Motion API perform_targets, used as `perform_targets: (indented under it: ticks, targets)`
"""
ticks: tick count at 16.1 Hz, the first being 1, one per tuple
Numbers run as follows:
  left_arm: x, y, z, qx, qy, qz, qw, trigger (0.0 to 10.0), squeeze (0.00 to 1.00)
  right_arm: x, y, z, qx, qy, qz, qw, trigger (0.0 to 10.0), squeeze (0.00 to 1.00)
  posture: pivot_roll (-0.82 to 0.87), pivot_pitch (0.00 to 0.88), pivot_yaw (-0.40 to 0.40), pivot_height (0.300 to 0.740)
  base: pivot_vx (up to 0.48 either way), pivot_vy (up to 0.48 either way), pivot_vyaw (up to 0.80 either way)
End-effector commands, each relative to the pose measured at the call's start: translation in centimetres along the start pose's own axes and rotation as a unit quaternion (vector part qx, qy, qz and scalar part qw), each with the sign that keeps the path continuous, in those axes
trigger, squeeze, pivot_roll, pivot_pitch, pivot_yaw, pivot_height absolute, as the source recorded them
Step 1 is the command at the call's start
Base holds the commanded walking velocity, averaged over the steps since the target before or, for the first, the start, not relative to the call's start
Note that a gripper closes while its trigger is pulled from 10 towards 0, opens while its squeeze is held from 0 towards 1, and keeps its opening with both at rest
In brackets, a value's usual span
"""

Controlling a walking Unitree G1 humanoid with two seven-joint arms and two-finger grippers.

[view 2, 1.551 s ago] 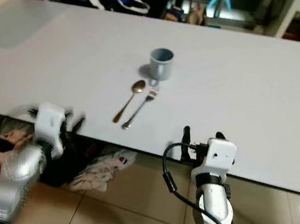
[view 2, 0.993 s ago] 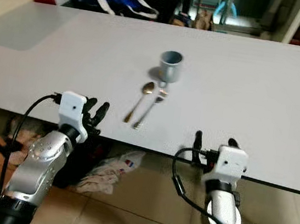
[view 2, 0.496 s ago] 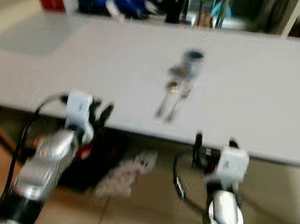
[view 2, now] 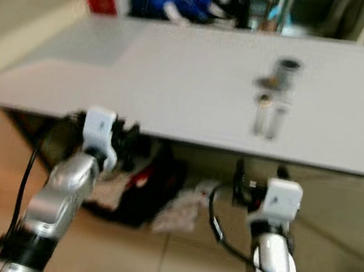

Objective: Setting the table

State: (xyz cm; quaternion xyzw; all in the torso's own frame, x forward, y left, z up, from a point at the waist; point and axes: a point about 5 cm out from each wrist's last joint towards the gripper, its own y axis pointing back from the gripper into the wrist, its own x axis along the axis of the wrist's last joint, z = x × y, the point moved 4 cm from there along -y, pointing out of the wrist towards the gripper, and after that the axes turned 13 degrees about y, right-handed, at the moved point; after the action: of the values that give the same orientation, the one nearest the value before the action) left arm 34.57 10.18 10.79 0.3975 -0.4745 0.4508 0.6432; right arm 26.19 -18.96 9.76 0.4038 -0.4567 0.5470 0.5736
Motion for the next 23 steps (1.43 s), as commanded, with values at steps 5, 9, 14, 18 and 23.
perform_targets:
  ticks: [5,9,14,18,23]
  targets:
    - [-0.5,0.1,-1.2,0.018,-0.004,-0.012,1.000,10.0,0.00,0.4,0.0,-0.8,0.017,-0.007,0.002,1.000,10.0,0.00,-0.18,0.000,0.083,0.727,0.000,0.480,-0.41]
    - [-0.4,0.0,-1.2,0.015,-0.005,-0.012,1.000,10.0,0.00,0.4,-0.1,-1.0,0.021,-0.006,0.002,1.000,10.0,0.00,-0.18,0.000,0.081,0.727,0.000,0.480,0.00]
    - [-0.2,0.0,-1.0,0.013,-0.011,-0.009,1.000,10.0,0.00,0.3,-0.1,-1.3,0.031,-0.002,0.000,1.000,10.0,0.00,-0.18,0.000,0.077,0.727,0.000,0.480,-0.35]
    - [0.2,0.0,-1.0,0.011,-0.016,0.000,1.000,10.0,0.00,0.2,-0.1,-1.5,0.035,-0.005,-0.001,0.999,10.0,0.00,-0.17,0.000,0.074,0.727,0.000,0.480,0.00]
    - [0.4,0.4,-1.3,0.011,-0.018,0.006,1.000,10.0,0.00,0.0,0.0,-1.9,0.045,-0.007,-0.004,0.999,10.0,0.00,-0.16,0.000,0.065,0.727,0.000,0.480,0.00]
